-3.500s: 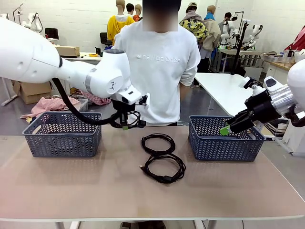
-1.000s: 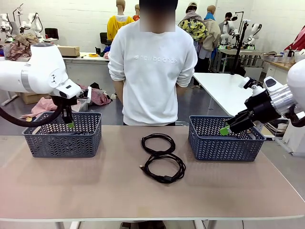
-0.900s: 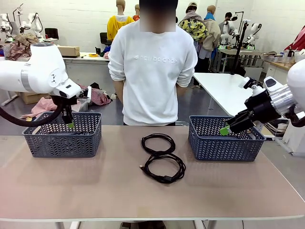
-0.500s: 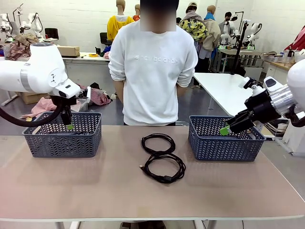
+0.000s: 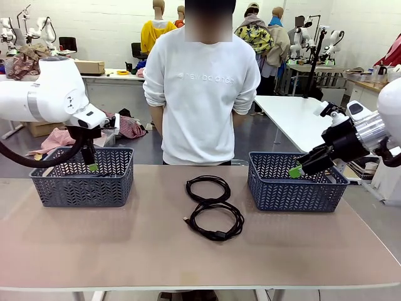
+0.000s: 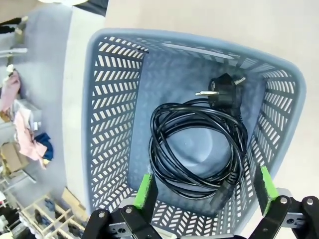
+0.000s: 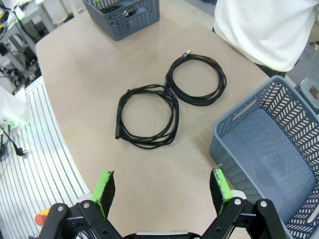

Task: Organize the cables according to human instructions.
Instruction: Pick up a bundle of cables and place it in the basket indicated by the human.

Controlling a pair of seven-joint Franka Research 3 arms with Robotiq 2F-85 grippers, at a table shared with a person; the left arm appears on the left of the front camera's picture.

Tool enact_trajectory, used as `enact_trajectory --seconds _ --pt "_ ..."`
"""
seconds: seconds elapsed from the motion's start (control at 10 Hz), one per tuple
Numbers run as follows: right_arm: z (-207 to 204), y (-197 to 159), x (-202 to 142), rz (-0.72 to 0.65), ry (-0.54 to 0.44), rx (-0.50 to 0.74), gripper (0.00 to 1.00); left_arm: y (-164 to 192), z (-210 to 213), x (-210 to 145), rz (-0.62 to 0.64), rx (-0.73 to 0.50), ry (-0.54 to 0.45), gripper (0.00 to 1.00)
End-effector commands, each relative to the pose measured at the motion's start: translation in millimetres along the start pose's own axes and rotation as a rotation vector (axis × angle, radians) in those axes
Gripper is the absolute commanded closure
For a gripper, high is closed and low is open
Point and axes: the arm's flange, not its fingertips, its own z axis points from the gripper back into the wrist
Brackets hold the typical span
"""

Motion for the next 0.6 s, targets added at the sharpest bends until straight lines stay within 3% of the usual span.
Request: enact_trajectory --seconds 0.0,0.5 --pt "-1.6 -2.8 0.2 0.016 -0.030 0.017 0.00 -0.4 1.2 -0.6 -0.011 -0.001 0.008 0.00" --pt "-1.6 -2.8 0.2 0.016 -0.030 0.017 0.00 -0.4 1.2 -0.6 -0.011 -0.001 0.008 0.00"
